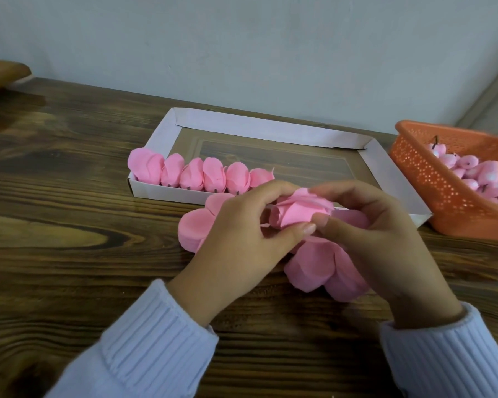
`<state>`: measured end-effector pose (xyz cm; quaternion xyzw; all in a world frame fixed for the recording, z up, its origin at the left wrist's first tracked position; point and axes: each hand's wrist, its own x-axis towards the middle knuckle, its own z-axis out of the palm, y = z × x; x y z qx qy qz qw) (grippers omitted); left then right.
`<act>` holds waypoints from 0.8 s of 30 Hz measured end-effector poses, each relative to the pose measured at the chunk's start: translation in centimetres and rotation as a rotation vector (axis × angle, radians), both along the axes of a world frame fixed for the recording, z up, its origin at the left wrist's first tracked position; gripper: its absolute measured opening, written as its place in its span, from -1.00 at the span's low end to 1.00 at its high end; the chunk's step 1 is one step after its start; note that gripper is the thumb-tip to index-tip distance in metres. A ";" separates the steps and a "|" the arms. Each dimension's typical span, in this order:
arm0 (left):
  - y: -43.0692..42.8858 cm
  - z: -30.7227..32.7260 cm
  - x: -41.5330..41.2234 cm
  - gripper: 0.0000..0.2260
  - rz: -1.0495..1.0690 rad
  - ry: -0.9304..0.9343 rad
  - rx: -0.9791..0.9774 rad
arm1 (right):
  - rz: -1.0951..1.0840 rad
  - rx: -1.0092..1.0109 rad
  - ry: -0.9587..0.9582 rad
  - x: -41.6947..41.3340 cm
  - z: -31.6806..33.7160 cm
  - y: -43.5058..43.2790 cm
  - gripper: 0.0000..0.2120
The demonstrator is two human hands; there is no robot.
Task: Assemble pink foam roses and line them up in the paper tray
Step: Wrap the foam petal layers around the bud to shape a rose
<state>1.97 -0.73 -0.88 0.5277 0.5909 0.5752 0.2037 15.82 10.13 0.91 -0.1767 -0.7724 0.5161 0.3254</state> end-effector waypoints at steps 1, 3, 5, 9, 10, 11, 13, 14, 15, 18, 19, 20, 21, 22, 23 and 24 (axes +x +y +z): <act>0.0 0.0 0.0 -0.76 0.009 -0.003 0.003 | 0.009 -0.054 0.010 0.0 -0.1 0.1 -0.62; 0.0 0.1 0.1 -0.79 0.034 -0.030 0.011 | -0.004 -0.183 0.040 -0.1 -0.4 0.1 -0.51; 0.0 0.1 0.2 -0.83 0.072 -0.066 0.019 | -0.078 -0.245 0.057 -0.3 -0.5 -0.1 -0.47; 0.3 -0.2 0.4 -0.82 0.149 -0.131 0.036 | -0.224 -0.131 0.047 -0.6 -0.4 -0.9 -0.64; 0.3 -0.2 0.5 -0.83 0.156 -0.145 0.035 | -0.257 -0.076 0.052 -0.7 -0.5 -1.1 -0.70; 0.3 -0.3 0.6 -0.84 0.164 -0.155 0.034 | -0.287 -0.025 0.062 -0.7 -0.6 -1.3 -0.77; 0.3 -0.4 0.8 -0.86 0.182 -0.164 0.040 | -0.351 0.093 0.073 -0.8 -0.8 -1.5 -0.89; 0.3 -0.4 0.8 -0.87 0.191 -0.166 0.044 | -0.384 0.162 0.075 -0.9 -0.9 -1.5 -0.91; 0.3 -0.4 0.9 -0.88 0.196 -0.165 0.047 | -0.415 0.226 0.084 -0.9 -1.0 -1.6 -0.88; 0.3 -0.3 1.0 -0.86 0.192 -0.147 0.048 | -0.454 0.376 0.129 -0.9 -1.1 -1.7 -0.85; 0.3 -0.3 1.0 -0.85 0.190 -0.144 0.051 | -0.448 0.418 0.141 -0.9 -1.1 -1.8 -0.86; 0.3 -0.3 1.0 -0.85 0.191 -0.141 0.055 | -0.437 0.451 0.149 -0.9 -1.1 -1.9 -0.88; 0.3 -0.3 1.0 -0.85 0.194 -0.137 0.058 | -0.426 0.479 0.152 -0.9 -1.2 -1.9 -0.91; 0.3 -0.3 1.0 -0.85 0.197 -0.130 0.060 | -0.418 0.504 0.151 -0.9 -1.2 -1.9 -0.91; 0.3 -0.3 1.0 -0.84 0.197 -0.121 0.058 | -0.406 0.526 0.146 -0.9 -1.3 -1.9 -0.90; 0.3 -0.4 1.0 -0.83 0.198 -0.113 0.052 | -0.389 0.549 0.141 -0.9 -1.3 -1.9 -0.89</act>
